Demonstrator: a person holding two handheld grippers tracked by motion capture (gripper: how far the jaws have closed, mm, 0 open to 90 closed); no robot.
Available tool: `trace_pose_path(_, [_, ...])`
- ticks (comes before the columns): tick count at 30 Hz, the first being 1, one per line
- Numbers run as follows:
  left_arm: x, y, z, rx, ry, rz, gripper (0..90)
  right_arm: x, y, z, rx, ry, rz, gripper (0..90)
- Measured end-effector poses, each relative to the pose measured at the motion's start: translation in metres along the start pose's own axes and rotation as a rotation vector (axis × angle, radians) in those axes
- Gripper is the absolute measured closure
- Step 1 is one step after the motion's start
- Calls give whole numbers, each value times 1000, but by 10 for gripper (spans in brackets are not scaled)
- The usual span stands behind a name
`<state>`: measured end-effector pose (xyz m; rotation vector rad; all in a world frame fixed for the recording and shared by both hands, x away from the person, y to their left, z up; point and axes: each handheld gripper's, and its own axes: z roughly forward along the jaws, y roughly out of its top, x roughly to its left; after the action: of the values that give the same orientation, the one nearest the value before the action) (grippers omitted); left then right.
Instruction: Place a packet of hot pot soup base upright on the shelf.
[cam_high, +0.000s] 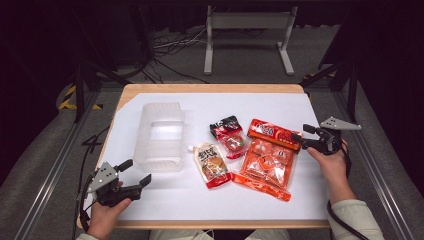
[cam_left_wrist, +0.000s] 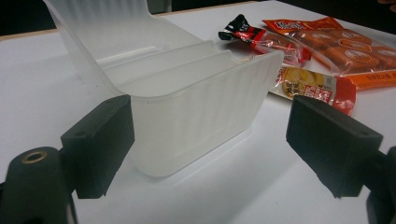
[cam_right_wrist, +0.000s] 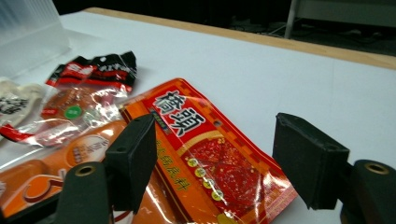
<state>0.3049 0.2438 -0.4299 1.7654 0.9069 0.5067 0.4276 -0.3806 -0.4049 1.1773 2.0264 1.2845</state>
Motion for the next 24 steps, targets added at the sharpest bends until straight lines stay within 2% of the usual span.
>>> trace_pose_path(8, [0, -2, 0, 20, 5, -4, 155, -12, -10, 20, 91, -6, 53, 272])
trace_pose_path(18, [0, -3, 0, 37, 19, -8, 158, -22, -15, 34, 190, -67, 100, 215])
trace_pose_path(21, [0, -3, 2, 46, 17, -5, 158, -24, -15, 35, 200, -77, 98, 216])
trace_pose_path(24, [-1, -3, 3, 51, 14, 4, 158, -28, -17, 36, 209, -72, 133, 212])
